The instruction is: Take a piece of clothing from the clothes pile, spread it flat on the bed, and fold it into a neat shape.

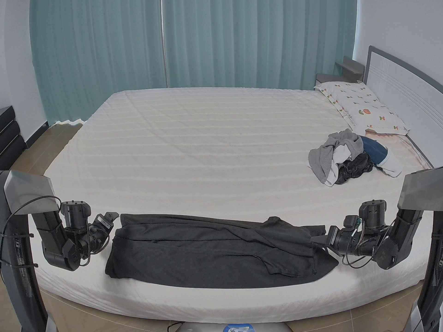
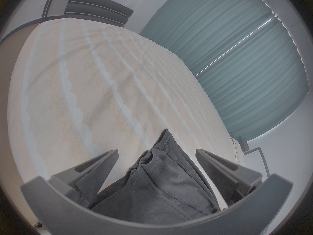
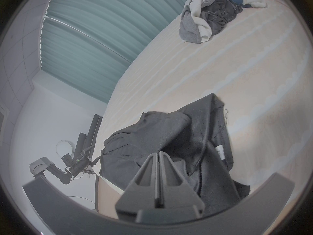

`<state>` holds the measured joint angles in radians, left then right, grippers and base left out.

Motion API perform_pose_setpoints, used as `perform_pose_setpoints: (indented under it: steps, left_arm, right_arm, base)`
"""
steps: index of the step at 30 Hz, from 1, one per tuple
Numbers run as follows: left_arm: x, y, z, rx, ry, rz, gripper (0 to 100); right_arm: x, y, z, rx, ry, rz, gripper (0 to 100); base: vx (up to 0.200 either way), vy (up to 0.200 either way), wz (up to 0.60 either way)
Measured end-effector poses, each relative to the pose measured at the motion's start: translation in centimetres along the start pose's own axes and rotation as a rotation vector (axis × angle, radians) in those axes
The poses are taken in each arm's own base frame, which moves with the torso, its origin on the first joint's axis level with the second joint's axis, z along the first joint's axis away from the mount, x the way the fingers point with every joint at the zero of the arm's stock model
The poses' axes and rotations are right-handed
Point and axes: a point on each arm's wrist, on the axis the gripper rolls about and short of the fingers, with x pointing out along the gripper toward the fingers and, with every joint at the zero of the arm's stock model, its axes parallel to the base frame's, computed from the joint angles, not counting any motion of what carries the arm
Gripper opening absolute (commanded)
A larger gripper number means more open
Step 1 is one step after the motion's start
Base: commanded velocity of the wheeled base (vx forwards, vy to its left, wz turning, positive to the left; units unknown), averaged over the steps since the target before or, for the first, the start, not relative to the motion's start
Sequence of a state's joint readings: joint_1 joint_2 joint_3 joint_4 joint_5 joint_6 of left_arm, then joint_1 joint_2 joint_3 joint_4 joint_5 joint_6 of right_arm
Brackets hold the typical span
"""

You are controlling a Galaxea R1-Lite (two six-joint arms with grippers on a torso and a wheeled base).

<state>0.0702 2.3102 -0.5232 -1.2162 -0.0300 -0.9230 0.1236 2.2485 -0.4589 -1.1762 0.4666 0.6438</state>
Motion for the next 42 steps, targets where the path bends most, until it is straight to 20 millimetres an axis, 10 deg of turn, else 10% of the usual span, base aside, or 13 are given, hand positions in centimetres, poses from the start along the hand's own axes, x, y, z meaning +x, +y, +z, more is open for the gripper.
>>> perform_pose_setpoints:
  steps: [42]
  left_arm:
    - [1.3, -3.0, -1.1, 0.034, 0.007, -0.090, 100]
  right_arm:
    - [-1.3, -0.9, -2.2, -0.066, 0.105, 0.004, 0]
  base:
    - [0.000, 0.000, 0.00]
